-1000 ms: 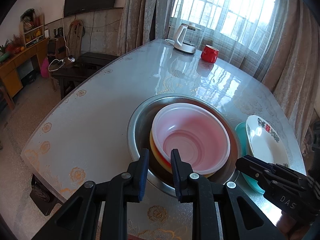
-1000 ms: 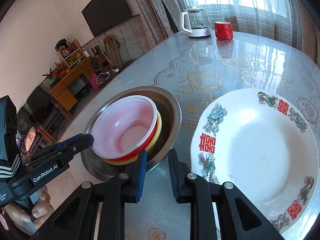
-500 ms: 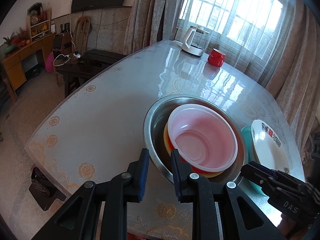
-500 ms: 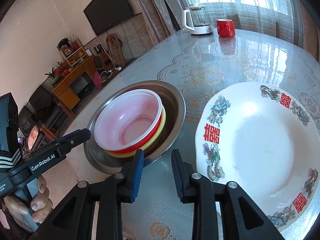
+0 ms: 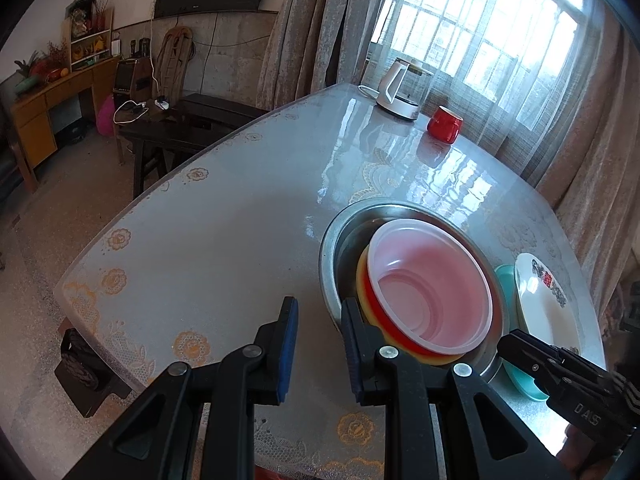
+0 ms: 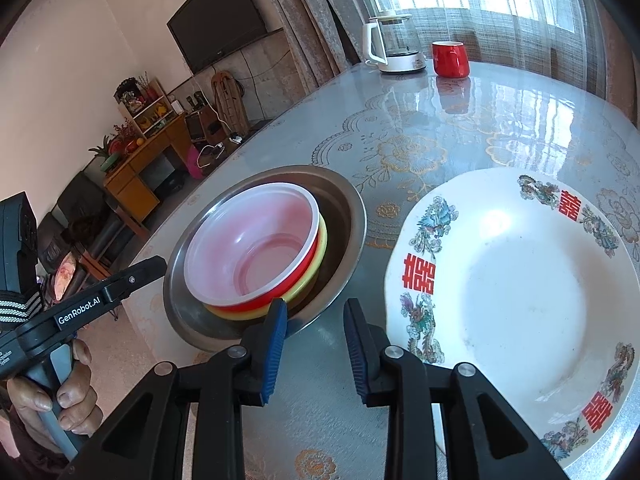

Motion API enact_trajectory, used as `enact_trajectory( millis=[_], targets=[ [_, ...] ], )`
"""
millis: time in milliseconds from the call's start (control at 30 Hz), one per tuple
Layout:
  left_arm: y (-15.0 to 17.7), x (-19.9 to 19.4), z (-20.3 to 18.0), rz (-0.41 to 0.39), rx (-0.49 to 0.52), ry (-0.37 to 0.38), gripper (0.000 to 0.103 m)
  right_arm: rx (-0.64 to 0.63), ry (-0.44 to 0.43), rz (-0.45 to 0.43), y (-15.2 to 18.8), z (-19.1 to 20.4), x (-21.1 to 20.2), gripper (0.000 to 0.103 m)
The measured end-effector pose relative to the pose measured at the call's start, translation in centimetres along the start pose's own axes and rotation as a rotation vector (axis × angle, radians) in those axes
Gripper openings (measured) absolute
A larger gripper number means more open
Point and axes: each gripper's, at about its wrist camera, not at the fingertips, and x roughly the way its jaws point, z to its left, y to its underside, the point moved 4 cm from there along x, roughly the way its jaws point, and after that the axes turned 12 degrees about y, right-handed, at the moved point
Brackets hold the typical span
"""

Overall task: Organize plates and bowls
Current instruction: 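Close both grippers on the rim of the steel bowl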

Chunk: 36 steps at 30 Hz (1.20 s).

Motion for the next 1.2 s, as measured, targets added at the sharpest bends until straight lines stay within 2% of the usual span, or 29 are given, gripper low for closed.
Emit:
enact_trajectory(
  millis=[167, 500, 767, 1200],
  targets=[
    [-0.3, 0.2, 0.3, -0.007, 0.015, 0.014, 0.023, -0.001, 0.003, 0.003, -0.2, 0.1, 0.3, 0.030],
    [-1.8, 2.3, 0.3, 0.003, 0.089, 0.008, 0.023, -0.076, 0.070, 0.007, -1.1, 0.7, 1.2, 0.030],
    [-2.1, 4.6, 1.3, 0.056, 0.039, 0.063, 0.023, -0.110, 0.070, 0.022, -2.1, 0.7, 2.0, 0.027],
    [-2.5, 5.3, 1.5, 0.087, 0.014, 0.120, 0.020, -0.125, 0.075, 0.077, -3.6, 0.8, 3.6, 0.028]
  ],
)
